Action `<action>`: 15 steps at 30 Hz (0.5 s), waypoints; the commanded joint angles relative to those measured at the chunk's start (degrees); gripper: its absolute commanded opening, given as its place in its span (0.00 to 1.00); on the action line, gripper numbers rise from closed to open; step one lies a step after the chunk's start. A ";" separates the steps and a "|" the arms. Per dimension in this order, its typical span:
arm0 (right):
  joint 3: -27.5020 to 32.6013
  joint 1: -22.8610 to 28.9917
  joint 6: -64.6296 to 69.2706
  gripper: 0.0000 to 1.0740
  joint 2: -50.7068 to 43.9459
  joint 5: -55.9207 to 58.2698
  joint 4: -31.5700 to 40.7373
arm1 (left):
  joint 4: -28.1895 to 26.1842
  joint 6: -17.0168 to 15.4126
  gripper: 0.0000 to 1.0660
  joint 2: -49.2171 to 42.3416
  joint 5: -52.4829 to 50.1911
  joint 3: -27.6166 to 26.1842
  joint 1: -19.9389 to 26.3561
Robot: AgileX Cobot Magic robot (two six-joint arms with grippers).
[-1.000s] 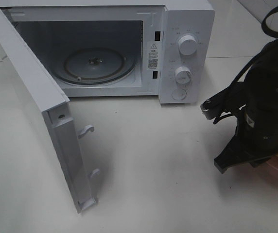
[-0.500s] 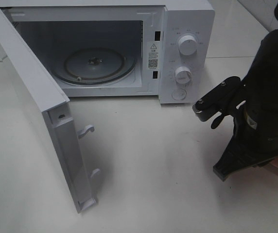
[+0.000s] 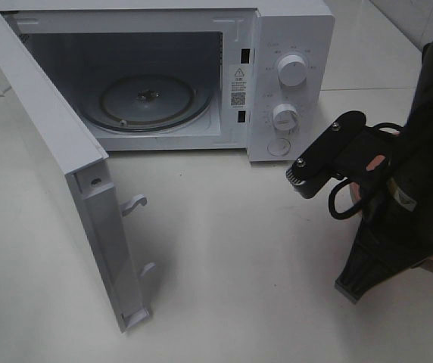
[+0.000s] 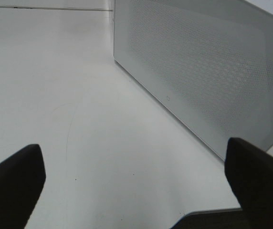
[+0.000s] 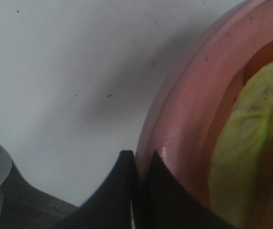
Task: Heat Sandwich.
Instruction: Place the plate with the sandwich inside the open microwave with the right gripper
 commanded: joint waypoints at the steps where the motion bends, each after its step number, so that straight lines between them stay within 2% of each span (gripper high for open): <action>1: 0.69 2.18 -1.03 0.00 -1.32 1.43 -1.72 | -0.69 -0.11 0.91 -1.03 -0.63 0.17 -0.23; 15: 1.32 11.34 -2.41 0.00 -2.58 2.98 -1.72 | -0.69 -0.11 0.91 -1.03 -0.63 0.17 -0.23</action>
